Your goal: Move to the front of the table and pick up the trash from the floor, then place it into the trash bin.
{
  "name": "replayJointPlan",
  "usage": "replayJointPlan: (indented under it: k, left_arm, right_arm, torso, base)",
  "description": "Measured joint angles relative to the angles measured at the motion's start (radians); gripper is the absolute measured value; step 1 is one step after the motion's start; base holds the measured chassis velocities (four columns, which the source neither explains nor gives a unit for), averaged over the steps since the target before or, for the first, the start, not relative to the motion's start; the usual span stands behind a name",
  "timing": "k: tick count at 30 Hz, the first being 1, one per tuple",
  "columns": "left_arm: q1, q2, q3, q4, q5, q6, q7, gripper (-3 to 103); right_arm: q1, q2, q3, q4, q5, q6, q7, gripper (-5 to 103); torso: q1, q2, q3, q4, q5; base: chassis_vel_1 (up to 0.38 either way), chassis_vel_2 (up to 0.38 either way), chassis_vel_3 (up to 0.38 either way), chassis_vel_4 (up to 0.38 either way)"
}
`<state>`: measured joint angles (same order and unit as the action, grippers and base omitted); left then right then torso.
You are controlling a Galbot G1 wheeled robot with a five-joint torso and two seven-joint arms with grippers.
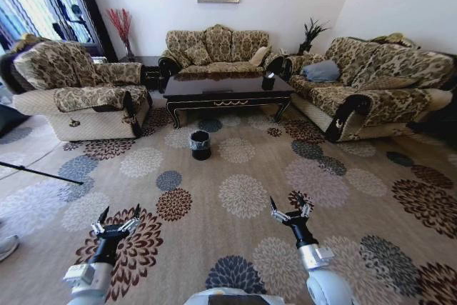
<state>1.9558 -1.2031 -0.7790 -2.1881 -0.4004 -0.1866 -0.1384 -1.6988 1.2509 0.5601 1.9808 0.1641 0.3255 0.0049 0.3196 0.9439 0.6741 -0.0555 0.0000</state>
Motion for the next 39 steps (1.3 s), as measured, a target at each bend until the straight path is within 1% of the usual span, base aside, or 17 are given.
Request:
replayJointPlan:
  k: [4,5,14,15,19,20,24,25,30,32,39]
  left_arm:
    - [0.000,0.000,0.000,0.000,0.000,0.000,0.000,100]
    - [0.000,0.000,0.000,0.000,0.000,0.000,0.000,100]
    - [0.000,0.000,0.000,0.000,0.000,0.000,0.000,100]
    - [0.000,0.000,0.000,0.000,0.000,0.000,0.000,100]
    - [0.000,0.000,0.000,0.000,0.000,0.000,0.000,100]
    - [0.000,0.000,0.000,0.000,0.000,0.000,0.000,100]
    - [0.000,0.000,0.000,0.000,0.000,0.000,0.000,100]
    - [0.000,0.000,0.000,0.000,0.000,0.000,0.000,100]
    - [0.000,0.000,0.000,0.000,0.000,0.000,0.000,100]
    - [0.000,0.000,0.000,0.000,0.000,0.000,0.000,100]
    - [0.000,0.000,0.000,0.000,0.000,0.000,0.000,100]
  right_arm:
    - [0.000,0.000,0.000,0.000,0.000,0.000,0.000,100]
    - [0.000,0.000,0.000,0.000,0.000,0.000,0.000,100]
    - [0.000,0.000,0.000,0.000,0.000,0.000,0.000,100]
    - [0.000,0.000,0.000,0.000,0.000,0.000,0.000,100]
    - [0.000,0.000,0.000,0.000,0.000,0.000,0.000,100]
    - [0.000,0.000,0.000,0.000,0.000,0.000,0.000,100]
    - [0.000,0.000,0.000,0.000,0.000,0.000,0.000,100]
    - [0.000,0.000,0.000,0.000,0.000,0.000,0.000,100]
    - [0.000,0.000,0.000,0.000,0.000,0.000,0.000,100]
    - [0.000,0.000,0.000,0.000,0.000,0.000,0.000,100]
    - [0.000,0.000,0.000,0.000,0.000,0.000,0.000,100]
  torso:
    - [0.010,0.023,0.013,0.0000,0.0000]
    - [0.010,0.023,0.013,0.0000,0.0000]
    - [0.031,0.070,0.040,0.0000,0.0000]
    - [0.031,0.070,0.040,0.0000,0.0000]
    - [0.041,0.094,0.054,0.0000,0.0000]
    - [0.041,0.094,0.054,0.0000,0.0000]
    - [0.052,0.119,0.067,0.0000,0.0000]
    - [0.052,0.119,0.067,0.0000,0.0000]
    - [0.066,0.150,0.084,0.0000,0.0000]
    - [0.067,0.152,0.085,0.0000,0.0000]
    - [0.085,0.191,0.107,0.0000,0.0000]
  base:
    - [0.000,0.000,0.000,0.000]
    - [0.000,0.000,0.000,0.000]
    - [0.000,0.000,0.000,0.000]
    - [0.000,0.000,0.000,0.000]
    - [0.000,0.000,0.000,0.000]
    - [0.000,0.000,0.000,0.000]
    - [0.000,0.000,0.000,0.000]
    - [0.000,0.000,0.000,0.000]
    - [0.000,0.000,0.000,0.000]
    - [0.000,0.000,0.000,0.000]
    - [0.000,0.000,0.000,0.000]
